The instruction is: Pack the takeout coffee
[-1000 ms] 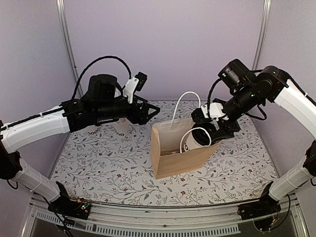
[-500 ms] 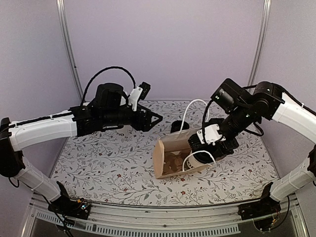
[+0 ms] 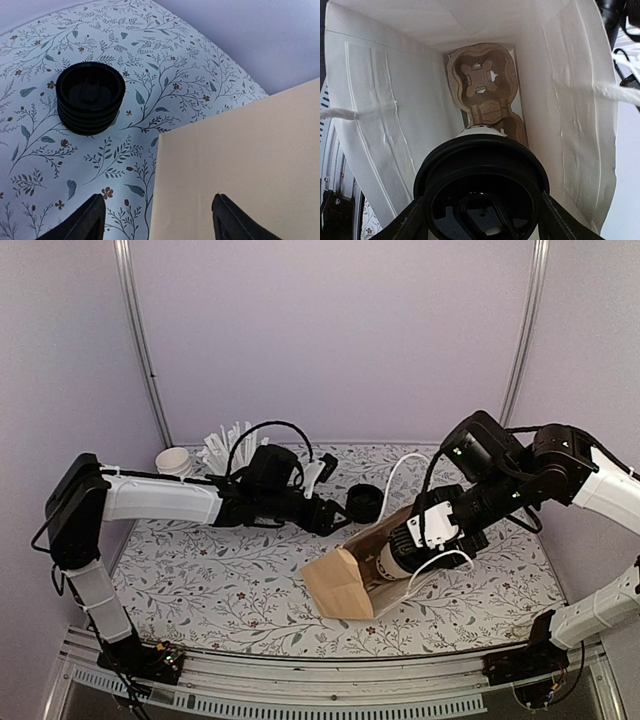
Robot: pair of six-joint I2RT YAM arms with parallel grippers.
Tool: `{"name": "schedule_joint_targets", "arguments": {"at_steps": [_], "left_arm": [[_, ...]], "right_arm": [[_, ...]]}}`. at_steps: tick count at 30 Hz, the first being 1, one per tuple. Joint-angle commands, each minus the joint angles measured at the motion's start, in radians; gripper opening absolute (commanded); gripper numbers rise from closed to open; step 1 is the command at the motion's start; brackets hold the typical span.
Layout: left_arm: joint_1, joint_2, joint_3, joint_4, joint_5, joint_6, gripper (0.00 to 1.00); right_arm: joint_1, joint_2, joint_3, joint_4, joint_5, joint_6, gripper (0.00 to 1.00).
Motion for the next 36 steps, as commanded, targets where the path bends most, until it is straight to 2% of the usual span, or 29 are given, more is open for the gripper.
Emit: {"name": "schedule_joint_targets", "arguments": {"at_steps": [1, 19, 25, 29, 36], "left_arm": [[0.013, 0.070, 0.060, 0.033, 0.065, -0.010, 0.75], [0.037, 0.172, 0.102, 0.025, 0.228, 0.001, 0.72], [0.040, 0.186, 0.097, 0.037, 0.272, -0.004, 0.71], [0.042, 0.194, 0.102, 0.036, 0.300, 0.002, 0.71], [0.055, 0.220, 0.127, 0.021, 0.336, 0.015, 0.71]], "right_arm": [[0.027, -0.022, -0.017, 0.070, -0.025, -0.001, 0.31], [0.043, -0.028, -0.118, 0.157, -0.010, -0.056, 0.30], [0.061, -0.077, -0.192, 0.252, 0.044, -0.090, 0.30], [0.102, -0.117, -0.262, 0.348, 0.149, -0.142, 0.30], [0.109, -0.127, -0.288, 0.394, 0.212, -0.168, 0.30]]}}
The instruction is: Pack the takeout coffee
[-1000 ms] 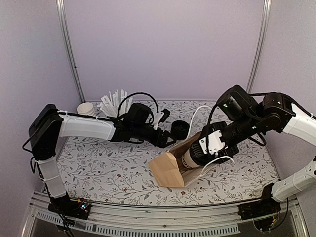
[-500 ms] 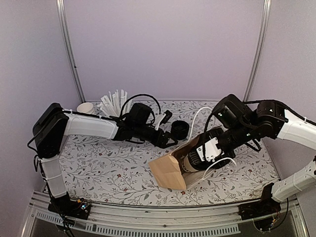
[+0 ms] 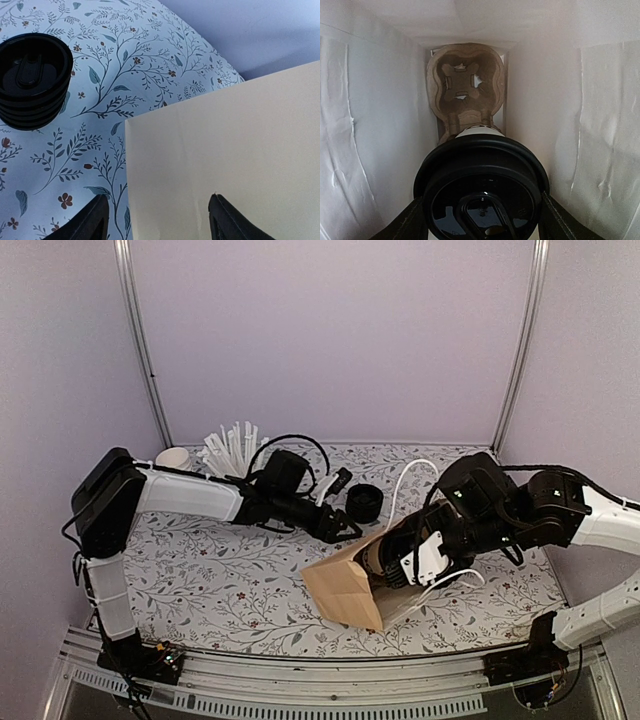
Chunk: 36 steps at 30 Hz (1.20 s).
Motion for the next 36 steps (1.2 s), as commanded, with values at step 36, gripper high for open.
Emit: {"name": "schedule_joint_targets", "arguments": {"at_steps": [36], "left_arm": [[-0.477, -0.279, 0.500, -0.850, -0.671, 0.148, 0.58]], "right_arm": [[0.005, 0.037, 0.019, 0.025, 0.050, 0.194, 0.29]]}}
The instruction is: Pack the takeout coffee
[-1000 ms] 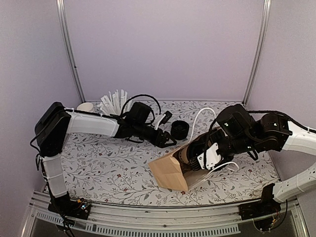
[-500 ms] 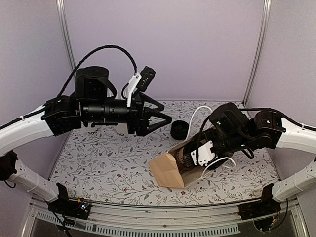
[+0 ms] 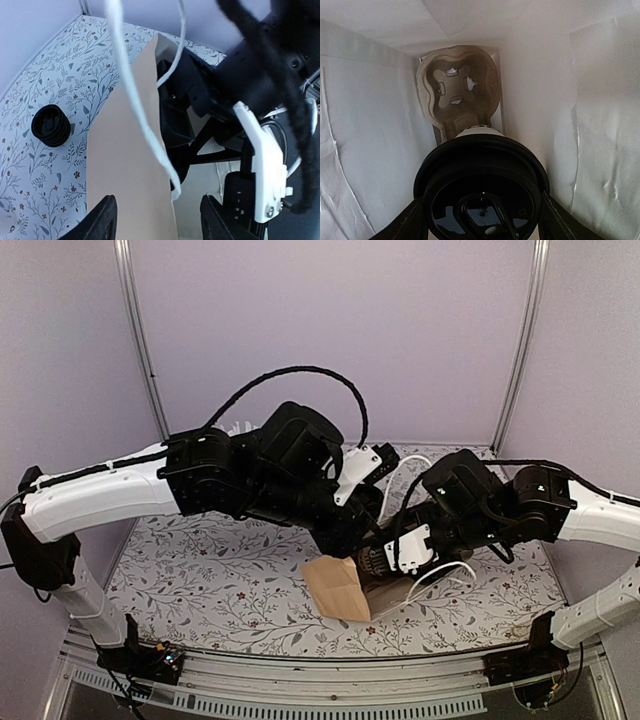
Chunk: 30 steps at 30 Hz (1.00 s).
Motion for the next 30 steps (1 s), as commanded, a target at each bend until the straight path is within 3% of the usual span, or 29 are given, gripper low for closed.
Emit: {"name": "schedule_joint_targets", "arguments": {"at_steps": [1, 5, 10, 20, 30], "left_arm": [[-0.012, 0.018, 0.061, -0.088, -0.057, 0.008, 0.56], [-0.012, 0.030, 0.061, -0.104, -0.065, 0.011, 0.50], [-0.015, 0.059, 0.082, -0.130, -0.051, 0.026, 0.35], [-0.039, 0.041, 0.046, 0.011, 0.116, 0.082, 0.31], [-0.032, 0.060, 0.021, 0.058, 0.156, 0.091, 0.26]], "right_arm": [[0.005, -0.055, -0.042, 0.015, 0.021, 0.019, 0.29], [0.004, -0.095, -0.085, 0.013, 0.024, 0.004, 0.29], [0.003, -0.131, -0.125, 0.043, 0.033, -0.019, 0.29], [0.004, -0.209, -0.259, 0.208, 0.121, -0.083, 0.29], [0.004, -0.203, -0.296, 0.277, 0.178, -0.153, 0.30]]}}
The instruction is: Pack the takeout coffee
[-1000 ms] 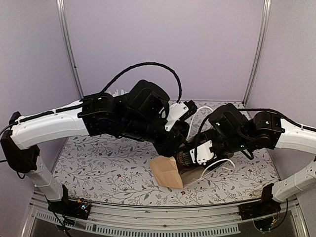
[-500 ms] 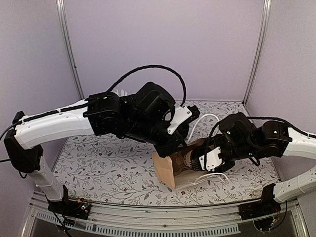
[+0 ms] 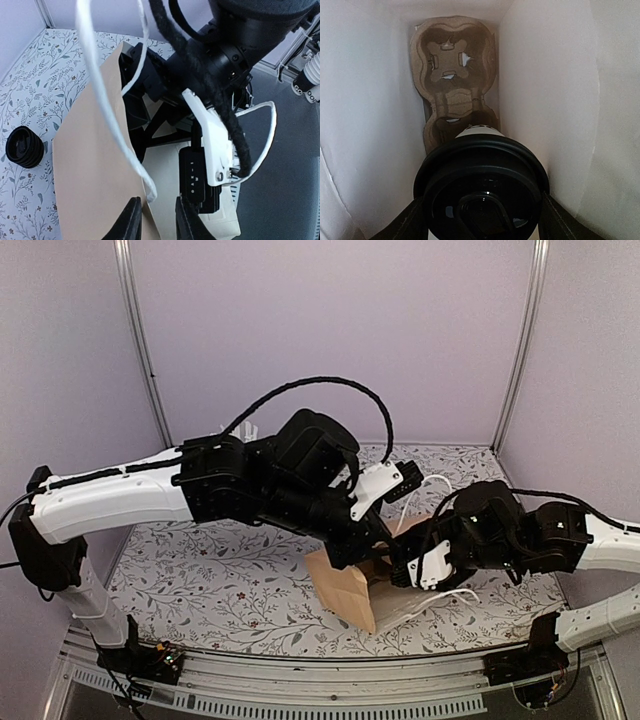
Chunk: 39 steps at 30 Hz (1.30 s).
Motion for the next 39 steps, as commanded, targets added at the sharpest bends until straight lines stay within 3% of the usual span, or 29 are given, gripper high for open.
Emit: {"name": "schedule_joint_targets", "arguments": {"at_steps": [1, 12, 16, 18, 22, 25, 31, 39], "left_arm": [[-0.002, 0.006, -0.014, 0.039, 0.028, 0.016, 0.26], [0.053, -0.089, -0.106, 0.162, 0.108, 0.005, 0.35], [0.076, -0.141, -0.150, 0.243, 0.174, 0.011, 0.56], [0.100, -0.185, -0.187, 0.297, 0.242, 0.010, 0.61], [0.200, -0.277, -0.315, 0.413, 0.317, -0.008, 0.63], [0.347, -0.325, -0.456, 0.554, 0.341, -0.072, 0.66], [0.555, -0.178, -0.560, 0.686, 0.320, -0.152, 0.65], [0.591, 0.133, -0.500, 0.759, 0.374, -0.180, 0.63]], "right_arm": [[0.004, 0.013, -0.012, 0.067, 0.035, -0.037, 0.30], [0.004, 0.099, -0.003, 0.101, 0.033, -0.031, 0.30], [0.004, 0.112, 0.005, 0.113, 0.029, -0.036, 0.30], [0.004, 0.117, 0.007, 0.118, 0.028, -0.039, 0.30], [0.004, 0.127, 0.012, 0.123, 0.022, -0.041, 0.30], [0.004, 0.134, 0.014, 0.129, 0.013, -0.040, 0.29], [0.004, 0.155, 0.026, 0.142, 0.001, -0.033, 0.30], [0.004, 0.200, 0.064, 0.151, 0.010, -0.032, 0.29]]}}
